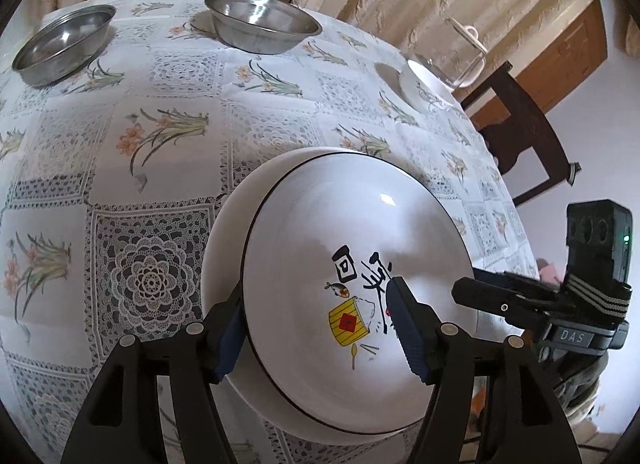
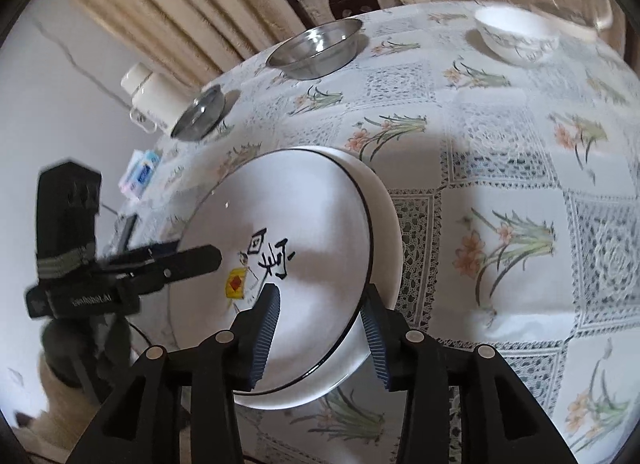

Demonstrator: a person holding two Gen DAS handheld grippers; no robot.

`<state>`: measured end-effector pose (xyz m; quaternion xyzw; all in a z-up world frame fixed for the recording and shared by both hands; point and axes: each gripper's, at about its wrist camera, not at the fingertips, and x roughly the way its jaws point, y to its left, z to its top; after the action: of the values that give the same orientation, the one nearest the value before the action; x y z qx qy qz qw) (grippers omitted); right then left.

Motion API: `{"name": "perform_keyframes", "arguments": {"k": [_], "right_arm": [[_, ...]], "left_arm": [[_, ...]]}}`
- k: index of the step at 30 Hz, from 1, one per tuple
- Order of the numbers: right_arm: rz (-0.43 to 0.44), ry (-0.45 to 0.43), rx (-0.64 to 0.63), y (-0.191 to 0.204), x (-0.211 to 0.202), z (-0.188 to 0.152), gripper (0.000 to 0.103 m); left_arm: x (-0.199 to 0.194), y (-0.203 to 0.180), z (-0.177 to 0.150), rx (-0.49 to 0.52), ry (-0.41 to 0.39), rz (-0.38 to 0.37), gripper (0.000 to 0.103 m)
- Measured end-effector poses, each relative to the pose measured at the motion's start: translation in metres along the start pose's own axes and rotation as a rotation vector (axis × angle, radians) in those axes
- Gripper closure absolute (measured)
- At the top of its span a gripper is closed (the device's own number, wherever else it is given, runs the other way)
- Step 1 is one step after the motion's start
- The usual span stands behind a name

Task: Organize plates and bowls

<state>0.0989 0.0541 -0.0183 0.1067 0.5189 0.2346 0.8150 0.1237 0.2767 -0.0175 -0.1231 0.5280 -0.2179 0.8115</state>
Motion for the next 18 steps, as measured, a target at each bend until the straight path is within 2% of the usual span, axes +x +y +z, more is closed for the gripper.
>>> {"name": "perform_keyframes", "arguments": {"k": [3, 5, 7, 9, 12, 16, 18], "right_arm": [[-0.072, -0.002, -0.091, 0.013, 0.002, -0.002, 0.058], [-0.115, -0.005, -0.139, 0.018, 0.003, -0.003, 0.058], [-0.143, -0.01, -0.163, 0.02, 0.003, -0.002, 0.057], [-0.165, -0.024, -0.174, 0.021, 0.0, -0.001, 0.056], [-0.177, -0.041, -0.169, 0.019, -0.005, 0.0, 0.054], [-0.183, -0.051, -0.141, 0.013, -0.008, -0.002, 0.054], [-0.176, -0.06, -0.12, 0.01, -0.01, -0.002, 0.054]], "left_arm": [[0.0, -0.005, 0.0, 0.052, 0.01, 0.033, 0.035], [-0.002, -0.009, 0.0, 0.101, -0.008, 0.081, 0.031], [-0.006, -0.016, 0.0, 0.165, -0.029, 0.132, 0.029], [-0.009, -0.018, 0.0, 0.195, -0.044, 0.15, 0.028], [-0.011, -0.013, 0.001, 0.179, -0.048, 0.127, 0.024], [-0.011, -0.003, 0.0, 0.138, -0.058, 0.129, 0.023], [-0.01, 0.003, 0.0, 0.101, -0.06, 0.105, 0.023]]}}
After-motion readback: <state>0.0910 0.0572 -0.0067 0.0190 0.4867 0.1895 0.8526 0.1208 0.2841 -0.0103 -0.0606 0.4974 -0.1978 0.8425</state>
